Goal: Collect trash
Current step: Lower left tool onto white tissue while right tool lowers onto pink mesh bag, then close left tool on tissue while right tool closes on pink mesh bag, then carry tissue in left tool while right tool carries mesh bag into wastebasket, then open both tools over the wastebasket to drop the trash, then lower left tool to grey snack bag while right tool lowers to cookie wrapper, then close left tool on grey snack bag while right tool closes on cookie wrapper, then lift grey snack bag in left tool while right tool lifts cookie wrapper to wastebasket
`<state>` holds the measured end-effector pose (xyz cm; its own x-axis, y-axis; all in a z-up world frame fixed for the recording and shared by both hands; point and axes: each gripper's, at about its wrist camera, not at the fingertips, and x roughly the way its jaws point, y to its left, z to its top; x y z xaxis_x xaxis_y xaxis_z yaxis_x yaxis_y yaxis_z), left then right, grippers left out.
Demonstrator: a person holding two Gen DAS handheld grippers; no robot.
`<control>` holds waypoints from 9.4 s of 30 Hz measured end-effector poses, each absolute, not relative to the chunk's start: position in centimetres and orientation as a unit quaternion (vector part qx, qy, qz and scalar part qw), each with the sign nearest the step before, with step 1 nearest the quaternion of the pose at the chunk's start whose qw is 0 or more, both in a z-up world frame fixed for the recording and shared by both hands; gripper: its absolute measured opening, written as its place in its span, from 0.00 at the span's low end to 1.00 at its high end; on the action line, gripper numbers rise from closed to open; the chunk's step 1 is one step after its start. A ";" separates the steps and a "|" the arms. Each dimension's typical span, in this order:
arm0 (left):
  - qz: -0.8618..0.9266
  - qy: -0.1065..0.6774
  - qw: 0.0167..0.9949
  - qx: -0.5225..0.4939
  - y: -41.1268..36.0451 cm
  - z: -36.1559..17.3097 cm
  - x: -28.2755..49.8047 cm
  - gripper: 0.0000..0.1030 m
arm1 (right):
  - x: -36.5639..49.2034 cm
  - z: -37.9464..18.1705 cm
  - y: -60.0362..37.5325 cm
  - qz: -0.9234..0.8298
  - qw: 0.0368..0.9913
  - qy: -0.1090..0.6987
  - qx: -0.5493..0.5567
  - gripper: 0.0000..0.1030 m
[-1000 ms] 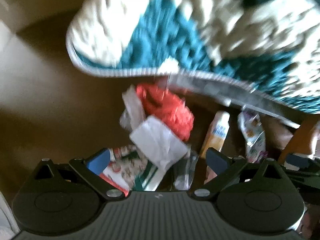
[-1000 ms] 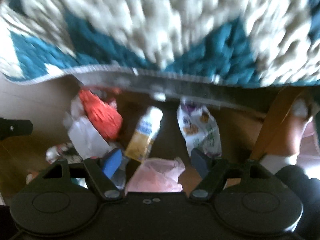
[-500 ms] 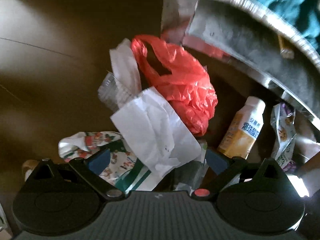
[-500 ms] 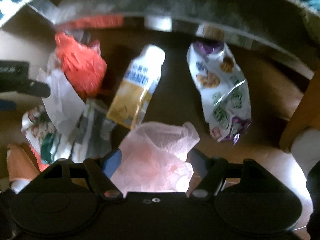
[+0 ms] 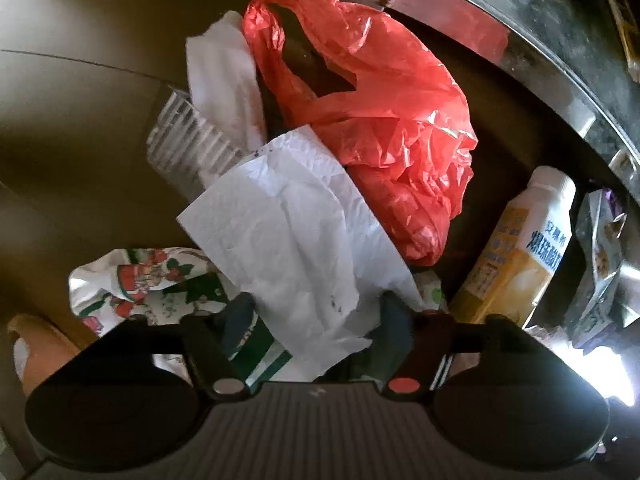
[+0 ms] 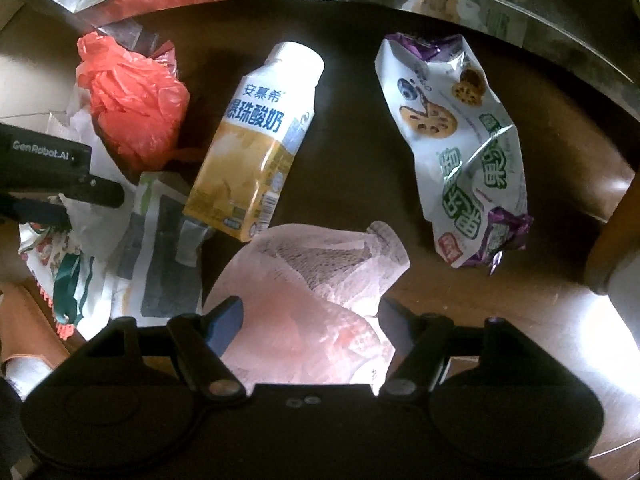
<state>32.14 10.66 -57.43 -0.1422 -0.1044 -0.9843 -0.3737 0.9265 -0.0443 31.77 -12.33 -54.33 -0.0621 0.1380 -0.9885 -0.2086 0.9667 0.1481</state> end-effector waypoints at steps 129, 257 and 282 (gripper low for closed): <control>-0.053 0.401 0.914 -0.025 2.4 4.6 38.1 0.70 | 37.3 6.3 -13.3 0.202 0.929 0.289 -0.114 0.45; 0.056 0.695 0.701 -0.150 4.8 -39.5 24.9 0.03 | 29.2 -36.4 -14.9 0.085 0.778 0.620 -0.054 0.02; 0.016 0.439 0.885 -0.156 4.7 -12.4 17.1 0.03 | 19.5 -10.5 -14.2 0.169 0.909 0.380 -0.020 0.02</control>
<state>17.14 4.67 -12.43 0.6140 -0.1098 -0.7817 -0.1647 0.9507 -0.2629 19.52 -14.24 -10.46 0.6547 0.2916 -0.6974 -0.3222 0.9422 0.0914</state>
